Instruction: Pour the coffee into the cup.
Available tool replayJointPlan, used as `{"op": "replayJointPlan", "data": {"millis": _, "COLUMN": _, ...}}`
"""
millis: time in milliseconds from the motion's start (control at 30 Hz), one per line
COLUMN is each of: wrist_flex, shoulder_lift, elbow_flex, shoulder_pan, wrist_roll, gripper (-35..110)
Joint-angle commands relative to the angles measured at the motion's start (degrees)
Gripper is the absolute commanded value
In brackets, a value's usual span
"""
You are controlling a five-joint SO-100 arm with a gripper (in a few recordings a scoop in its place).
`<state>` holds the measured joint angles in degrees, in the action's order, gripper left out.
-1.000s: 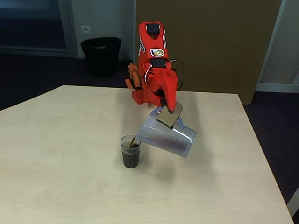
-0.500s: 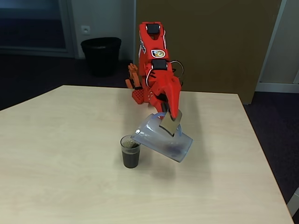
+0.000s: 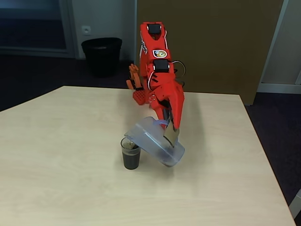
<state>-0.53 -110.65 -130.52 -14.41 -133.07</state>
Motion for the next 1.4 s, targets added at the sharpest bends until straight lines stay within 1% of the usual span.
{"op": "replayJointPlan", "data": {"millis": 0, "wrist_flex": 3.4, "shoulder_lift": -0.2, "elbow_flex": 3.3, "shoulder_pan": -1.8, "wrist_roll": 3.5, "gripper": 0}}
{"op": "replayJointPlan", "data": {"millis": 200, "wrist_flex": 6.4, "shoulder_lift": 0.4, "elbow_flex": 5.3, "shoulder_pan": -3.6, "wrist_roll": 5.1, "gripper": 0}}
{"op": "replayJointPlan", "data": {"millis": 600, "wrist_flex": 17.1, "shoulder_lift": 5.4, "elbow_flex": 15.3, "shoulder_pan": -6.3, "wrist_roll": 9.7, "gripper": 0}}
{"op": "replayJointPlan", "data": {"millis": 867, "wrist_flex": 22.4, "shoulder_lift": 9.4, "elbow_flex": 19.4, "shoulder_pan": -8.3, "wrist_roll": 15.4, "gripper": 0}}
{"op": "replayJointPlan", "data": {"millis": 1367, "wrist_flex": 39.2, "shoulder_lift": 23.5, "elbow_flex": 41.9, "shoulder_pan": -15.6, "wrist_roll": 24.9, "gripper": 0}}
